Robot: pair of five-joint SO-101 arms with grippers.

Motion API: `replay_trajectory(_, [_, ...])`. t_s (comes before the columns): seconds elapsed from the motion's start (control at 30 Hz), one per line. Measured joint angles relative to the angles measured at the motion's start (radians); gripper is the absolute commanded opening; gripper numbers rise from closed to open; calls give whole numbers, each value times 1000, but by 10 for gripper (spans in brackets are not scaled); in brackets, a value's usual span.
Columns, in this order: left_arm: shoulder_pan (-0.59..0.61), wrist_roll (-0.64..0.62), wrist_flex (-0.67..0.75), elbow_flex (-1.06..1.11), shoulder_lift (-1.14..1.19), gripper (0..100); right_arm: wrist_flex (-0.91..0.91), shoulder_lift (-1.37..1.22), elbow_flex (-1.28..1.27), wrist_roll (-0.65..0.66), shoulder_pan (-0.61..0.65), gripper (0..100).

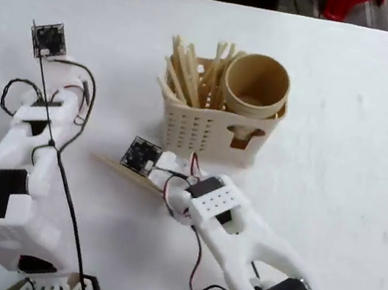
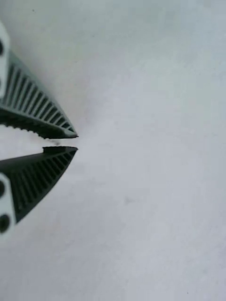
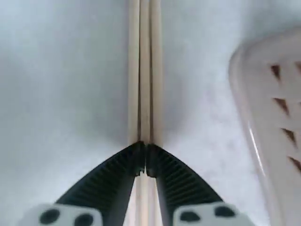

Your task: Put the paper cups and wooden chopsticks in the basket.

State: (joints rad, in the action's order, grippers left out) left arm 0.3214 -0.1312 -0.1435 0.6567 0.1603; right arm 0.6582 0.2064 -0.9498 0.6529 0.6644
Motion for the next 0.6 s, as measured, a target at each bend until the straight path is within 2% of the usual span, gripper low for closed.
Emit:
replay_trajectory(0.43, [0, 0, 0, 0, 0, 50, 55, -25, 40, -2, -3, 26])
replay_trajectory(0.6, [0, 0, 0, 0, 0, 50, 64, -28, 41, -2, -2, 133])
